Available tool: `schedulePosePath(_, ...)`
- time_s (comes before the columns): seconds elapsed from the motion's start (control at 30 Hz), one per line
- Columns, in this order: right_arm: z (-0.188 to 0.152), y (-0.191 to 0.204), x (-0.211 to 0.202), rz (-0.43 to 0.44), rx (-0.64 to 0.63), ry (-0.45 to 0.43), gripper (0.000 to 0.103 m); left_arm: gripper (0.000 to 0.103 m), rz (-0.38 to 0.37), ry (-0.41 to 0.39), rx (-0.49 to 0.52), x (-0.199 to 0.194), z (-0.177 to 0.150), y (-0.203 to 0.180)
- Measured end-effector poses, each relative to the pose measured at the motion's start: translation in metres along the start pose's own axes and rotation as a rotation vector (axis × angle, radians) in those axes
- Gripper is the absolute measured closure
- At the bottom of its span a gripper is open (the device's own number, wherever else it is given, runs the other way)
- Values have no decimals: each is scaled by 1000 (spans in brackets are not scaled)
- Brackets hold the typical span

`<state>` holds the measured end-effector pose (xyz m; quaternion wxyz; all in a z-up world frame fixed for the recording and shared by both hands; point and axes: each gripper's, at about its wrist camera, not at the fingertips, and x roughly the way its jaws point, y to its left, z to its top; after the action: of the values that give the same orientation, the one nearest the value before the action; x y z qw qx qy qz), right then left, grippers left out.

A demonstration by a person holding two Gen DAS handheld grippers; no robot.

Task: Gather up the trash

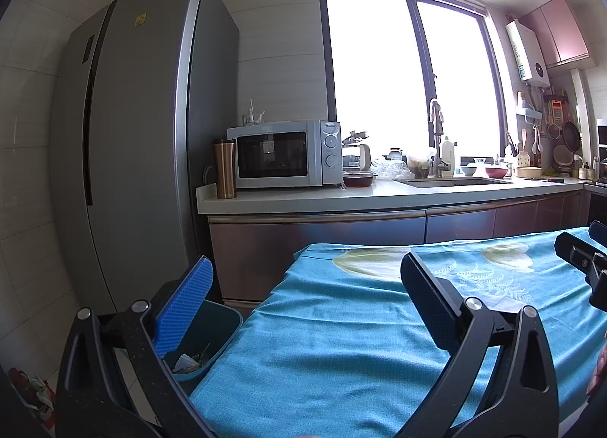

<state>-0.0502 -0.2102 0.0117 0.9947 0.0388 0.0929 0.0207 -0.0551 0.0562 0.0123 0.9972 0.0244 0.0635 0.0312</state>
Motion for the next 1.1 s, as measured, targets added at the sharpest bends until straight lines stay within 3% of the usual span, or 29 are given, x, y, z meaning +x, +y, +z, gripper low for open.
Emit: schedulePosePath(1.1,2,-1,0,-9,4,-1,7,6,6,-3,7,-1,2,-6)
